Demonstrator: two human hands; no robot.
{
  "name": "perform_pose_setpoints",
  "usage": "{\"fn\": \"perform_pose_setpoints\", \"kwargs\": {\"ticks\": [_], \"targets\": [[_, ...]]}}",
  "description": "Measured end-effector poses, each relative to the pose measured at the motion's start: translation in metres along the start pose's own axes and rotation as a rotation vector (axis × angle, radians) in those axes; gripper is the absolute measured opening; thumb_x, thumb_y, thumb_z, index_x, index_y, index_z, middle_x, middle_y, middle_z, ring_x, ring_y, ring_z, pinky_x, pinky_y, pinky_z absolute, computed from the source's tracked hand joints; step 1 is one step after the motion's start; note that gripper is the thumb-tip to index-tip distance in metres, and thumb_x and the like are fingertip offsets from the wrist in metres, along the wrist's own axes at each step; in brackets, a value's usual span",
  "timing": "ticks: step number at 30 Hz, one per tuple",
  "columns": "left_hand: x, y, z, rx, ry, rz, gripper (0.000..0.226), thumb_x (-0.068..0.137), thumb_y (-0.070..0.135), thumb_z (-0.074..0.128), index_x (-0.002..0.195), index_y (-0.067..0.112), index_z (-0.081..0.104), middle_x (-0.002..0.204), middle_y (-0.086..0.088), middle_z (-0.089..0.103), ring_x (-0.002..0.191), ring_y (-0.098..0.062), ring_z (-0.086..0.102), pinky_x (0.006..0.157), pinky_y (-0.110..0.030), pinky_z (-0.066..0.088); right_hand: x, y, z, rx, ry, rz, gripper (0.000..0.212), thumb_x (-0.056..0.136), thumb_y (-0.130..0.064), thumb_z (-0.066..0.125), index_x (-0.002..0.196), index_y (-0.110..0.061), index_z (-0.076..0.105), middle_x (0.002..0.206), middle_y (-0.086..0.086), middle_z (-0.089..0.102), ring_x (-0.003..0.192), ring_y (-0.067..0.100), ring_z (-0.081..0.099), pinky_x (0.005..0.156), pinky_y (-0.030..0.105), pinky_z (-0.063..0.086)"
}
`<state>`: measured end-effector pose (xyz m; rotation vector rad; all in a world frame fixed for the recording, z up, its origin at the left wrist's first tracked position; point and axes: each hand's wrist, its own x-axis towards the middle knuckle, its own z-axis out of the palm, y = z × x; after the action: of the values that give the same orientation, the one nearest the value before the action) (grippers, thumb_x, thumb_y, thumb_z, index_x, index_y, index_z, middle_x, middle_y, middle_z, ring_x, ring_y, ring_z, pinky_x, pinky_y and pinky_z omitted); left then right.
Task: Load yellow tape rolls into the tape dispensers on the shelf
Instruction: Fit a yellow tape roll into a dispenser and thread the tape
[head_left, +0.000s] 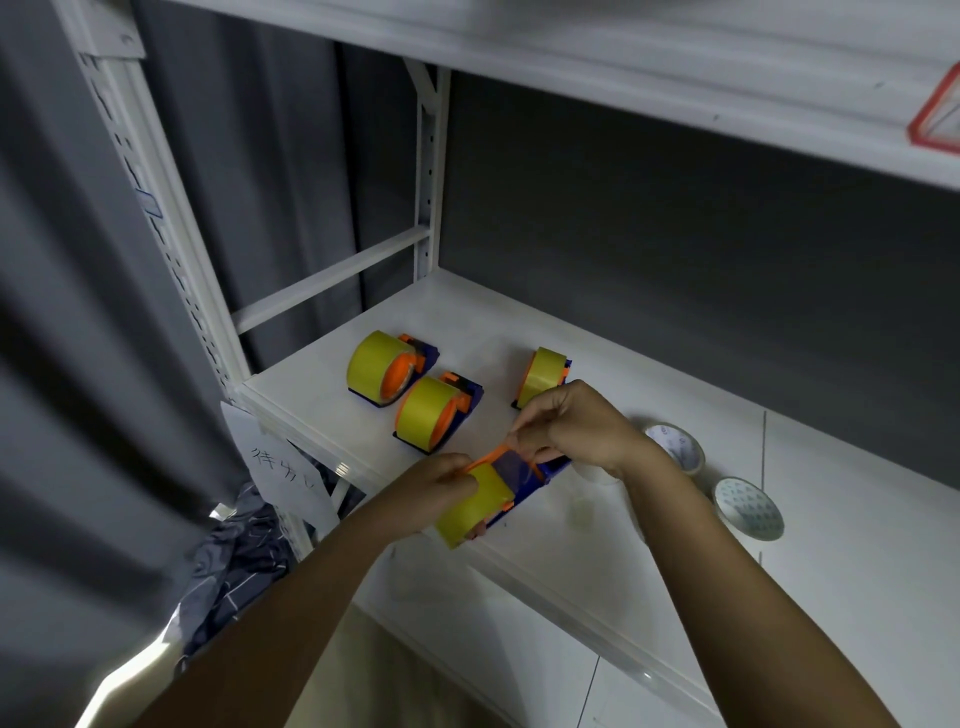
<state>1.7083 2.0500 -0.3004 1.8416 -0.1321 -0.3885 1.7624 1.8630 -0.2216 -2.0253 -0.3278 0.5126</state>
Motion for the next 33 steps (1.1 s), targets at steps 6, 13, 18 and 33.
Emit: {"fn": "perform_pose_setpoints", "kwargs": {"ticks": [6, 13, 18, 33], "targets": [[-0.001, 0.003, 0.006, 0.030, 0.020, -0.030, 0.027, 0.085, 0.047, 0.050, 0.080, 0.021, 0.052, 0.081, -0.002, 0.049, 0.079, -0.016, 0.049, 0.073, -0.032, 0.035, -0.005, -0.016, 0.006, -0.075, -0.010, -0.045, 0.012, 0.078, -0.008, 0.074, 0.089, -0.006, 0.071, 0.079, 0.012, 0.071, 0.064, 0.011, 0.066, 0.067, 0.027, 0.058], [0.004, 0.000, 0.011, 0.045, 0.016, -0.043, 0.026, 0.095, 0.035, 0.047, 0.094, 0.010, 0.053, 0.091, -0.011, 0.051, 0.087, -0.020, 0.052, 0.079, -0.032, 0.039, -0.006, -0.018, 0.019, -0.340, 0.178, -0.207, 0.026, 0.082, -0.008, 0.065, 0.097, -0.029, 0.058, 0.076, 0.008, 0.066, 0.073, 0.019, 0.062, 0.075, 0.044, 0.053], [0.005, 0.000, 0.013, 0.044, 0.016, -0.094, 0.015, 0.091, 0.032, 0.046, 0.104, 0.026, 0.049, 0.107, 0.000, 0.050, 0.099, -0.013, 0.048, 0.088, -0.031, 0.037, -0.010, -0.021, 0.025, -0.422, 0.082, -0.301, 0.038, 0.084, -0.006, 0.063, 0.115, -0.027, 0.055, 0.072, -0.008, 0.064, 0.072, 0.010, 0.064, 0.070, 0.038, 0.055], [0.002, -0.001, 0.001, 0.223, 0.308, 0.132, 0.033, 0.090, 0.044, 0.054, 0.062, 0.026, 0.051, 0.058, 0.002, 0.043, 0.057, -0.012, 0.047, 0.057, -0.029, 0.037, -0.003, 0.014, -0.010, 0.041, 0.380, -0.127, 0.029, 0.082, 0.011, 0.059, 0.080, -0.015, 0.047, 0.067, 0.008, 0.050, 0.063, 0.018, 0.052, 0.058, 0.027, 0.046]]}}
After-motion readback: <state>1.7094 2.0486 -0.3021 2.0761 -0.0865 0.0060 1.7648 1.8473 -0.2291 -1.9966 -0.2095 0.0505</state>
